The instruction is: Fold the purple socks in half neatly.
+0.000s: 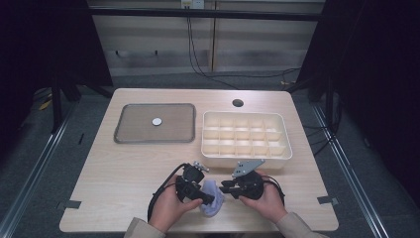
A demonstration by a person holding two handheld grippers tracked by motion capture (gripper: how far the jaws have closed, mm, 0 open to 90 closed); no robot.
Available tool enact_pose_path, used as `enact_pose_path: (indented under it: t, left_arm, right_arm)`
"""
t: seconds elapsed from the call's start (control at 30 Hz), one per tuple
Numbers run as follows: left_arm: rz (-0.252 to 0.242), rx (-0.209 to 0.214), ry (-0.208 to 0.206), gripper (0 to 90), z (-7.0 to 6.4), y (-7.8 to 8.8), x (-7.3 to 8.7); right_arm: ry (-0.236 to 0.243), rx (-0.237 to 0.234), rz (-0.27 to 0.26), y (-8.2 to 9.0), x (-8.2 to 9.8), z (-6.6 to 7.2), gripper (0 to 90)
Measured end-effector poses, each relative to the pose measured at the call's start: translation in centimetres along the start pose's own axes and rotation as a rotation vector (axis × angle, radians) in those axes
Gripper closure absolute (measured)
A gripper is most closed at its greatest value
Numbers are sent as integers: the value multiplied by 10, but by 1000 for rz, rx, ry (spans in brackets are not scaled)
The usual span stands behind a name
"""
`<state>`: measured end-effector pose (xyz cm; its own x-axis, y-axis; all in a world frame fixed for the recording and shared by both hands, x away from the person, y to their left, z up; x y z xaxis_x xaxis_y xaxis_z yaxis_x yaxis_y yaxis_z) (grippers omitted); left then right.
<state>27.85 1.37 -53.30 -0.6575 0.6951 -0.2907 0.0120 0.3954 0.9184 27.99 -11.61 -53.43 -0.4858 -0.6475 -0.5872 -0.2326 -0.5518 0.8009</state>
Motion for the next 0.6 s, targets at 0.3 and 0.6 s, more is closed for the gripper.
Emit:
enact_pose_path:
  t: [0.3, 0.6]
  left_arm:
    - [-1, -31, -23, 340, 0, -5, -2]
    - [-49, -56, -28, 363, 0, -7, -7]
  right_arm:
    - [-4, 9, -8, 2, 1, -3, 748]
    - [-12, 22, -8, 5, 3, -7, 734]
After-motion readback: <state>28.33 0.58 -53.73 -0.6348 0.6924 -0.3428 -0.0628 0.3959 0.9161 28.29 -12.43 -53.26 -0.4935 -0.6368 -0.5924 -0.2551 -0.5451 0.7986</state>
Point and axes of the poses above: each handheld gripper's, and its own axes: y roughly backward along the jaws, x roughly out of its underside, z roughly to its left, the point moved 7 cm from there along -y, roughly forward along the jaws, and after that the axes turned 9 degrees about z, right-handed, at the moved point
